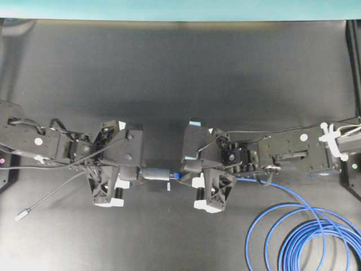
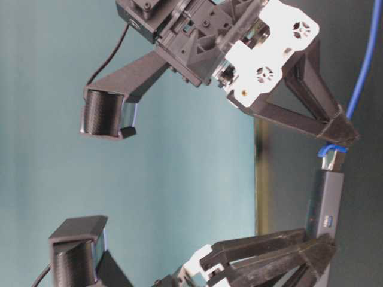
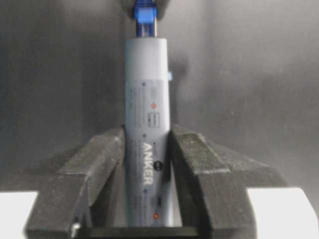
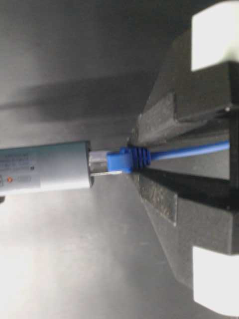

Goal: Insert the LAN cable into the hub.
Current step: 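Push the blue plug with the right gripper into the hub's port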

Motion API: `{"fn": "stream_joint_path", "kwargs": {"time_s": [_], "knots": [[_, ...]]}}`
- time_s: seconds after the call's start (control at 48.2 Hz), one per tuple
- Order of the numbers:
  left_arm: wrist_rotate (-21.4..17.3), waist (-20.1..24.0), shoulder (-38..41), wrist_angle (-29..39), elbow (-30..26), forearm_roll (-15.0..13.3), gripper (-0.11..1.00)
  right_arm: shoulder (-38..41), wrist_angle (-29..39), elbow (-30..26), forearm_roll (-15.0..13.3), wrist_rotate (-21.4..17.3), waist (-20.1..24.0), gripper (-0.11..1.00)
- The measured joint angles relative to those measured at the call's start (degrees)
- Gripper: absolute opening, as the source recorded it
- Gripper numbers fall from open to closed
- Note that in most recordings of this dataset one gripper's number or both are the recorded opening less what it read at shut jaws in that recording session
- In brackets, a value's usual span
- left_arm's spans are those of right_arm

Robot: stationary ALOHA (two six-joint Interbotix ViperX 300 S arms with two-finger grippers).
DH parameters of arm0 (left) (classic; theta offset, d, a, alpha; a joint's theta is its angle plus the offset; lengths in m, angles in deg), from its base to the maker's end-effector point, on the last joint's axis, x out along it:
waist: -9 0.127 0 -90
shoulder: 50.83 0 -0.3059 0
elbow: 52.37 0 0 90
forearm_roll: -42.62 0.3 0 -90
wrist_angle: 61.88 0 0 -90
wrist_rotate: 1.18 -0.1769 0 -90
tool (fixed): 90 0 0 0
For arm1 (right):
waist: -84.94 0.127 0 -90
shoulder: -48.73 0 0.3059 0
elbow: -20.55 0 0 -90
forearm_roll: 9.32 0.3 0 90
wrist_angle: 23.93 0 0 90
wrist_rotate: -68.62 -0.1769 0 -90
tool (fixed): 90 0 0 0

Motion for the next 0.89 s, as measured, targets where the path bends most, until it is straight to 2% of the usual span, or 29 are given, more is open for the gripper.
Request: {"fn": "stream_joint_path", "kwargs": {"time_s": [0.893], "knots": [[-0.2, 0.4, 2.3, -1.2, -1.2, -0.1, 0.28, 2.2, -2.3, -1.0, 0.0, 0.0, -0.3, 0.13]]}}
